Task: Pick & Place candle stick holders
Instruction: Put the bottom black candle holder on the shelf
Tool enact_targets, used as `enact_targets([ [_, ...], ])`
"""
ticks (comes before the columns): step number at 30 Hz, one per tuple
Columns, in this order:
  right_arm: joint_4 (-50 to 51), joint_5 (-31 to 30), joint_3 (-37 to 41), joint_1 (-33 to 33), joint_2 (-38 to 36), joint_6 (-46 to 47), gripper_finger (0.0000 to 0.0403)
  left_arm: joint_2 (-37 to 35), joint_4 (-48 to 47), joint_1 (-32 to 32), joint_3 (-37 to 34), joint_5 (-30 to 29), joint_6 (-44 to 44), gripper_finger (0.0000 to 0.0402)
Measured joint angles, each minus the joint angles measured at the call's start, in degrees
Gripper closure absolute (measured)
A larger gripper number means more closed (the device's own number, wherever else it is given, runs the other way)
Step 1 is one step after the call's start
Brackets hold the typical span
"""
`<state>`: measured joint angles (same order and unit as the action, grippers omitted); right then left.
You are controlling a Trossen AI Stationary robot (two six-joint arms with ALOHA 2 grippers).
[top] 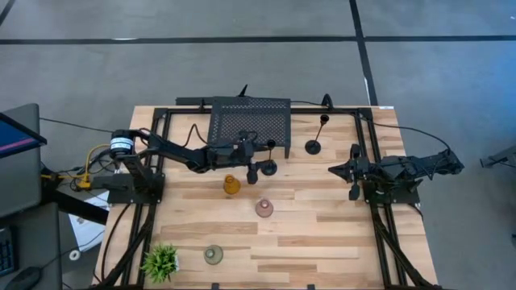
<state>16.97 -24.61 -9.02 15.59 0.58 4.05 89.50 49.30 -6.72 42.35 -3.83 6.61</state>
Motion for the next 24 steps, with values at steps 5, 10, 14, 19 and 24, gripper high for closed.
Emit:
enact_targets([
  [5,0.0,-0.2,0.0,0.0,0.0,0.0,0.0403,0.2,1.5,0.0,0.3,0.0,0.0,0.0196],
  [10,0.1,-1.1,0.0,0.0,0.0,0.0,0.0403,0.2,2.8,0.0,0.3,0.0,-1.5,0.0208],
  [14,0.0,-1.1,0.0,0.0,0.0,0.0,0.0403,0.2,2.7,0.0,0.3,0.0,-2.8,0.0231],
  [19,0.0,-1.2,0.0,0.0,0.0,0.0,0.0403,0.2,2.8,0.0,0.3,0.0,-2.9,0.0281],
  [24,0.0,-1.2,0.0,0.0,0.0,0.0,0.0403,0.2,3.0,0.0,0.3,0.0,-3.1,0.0330],
])
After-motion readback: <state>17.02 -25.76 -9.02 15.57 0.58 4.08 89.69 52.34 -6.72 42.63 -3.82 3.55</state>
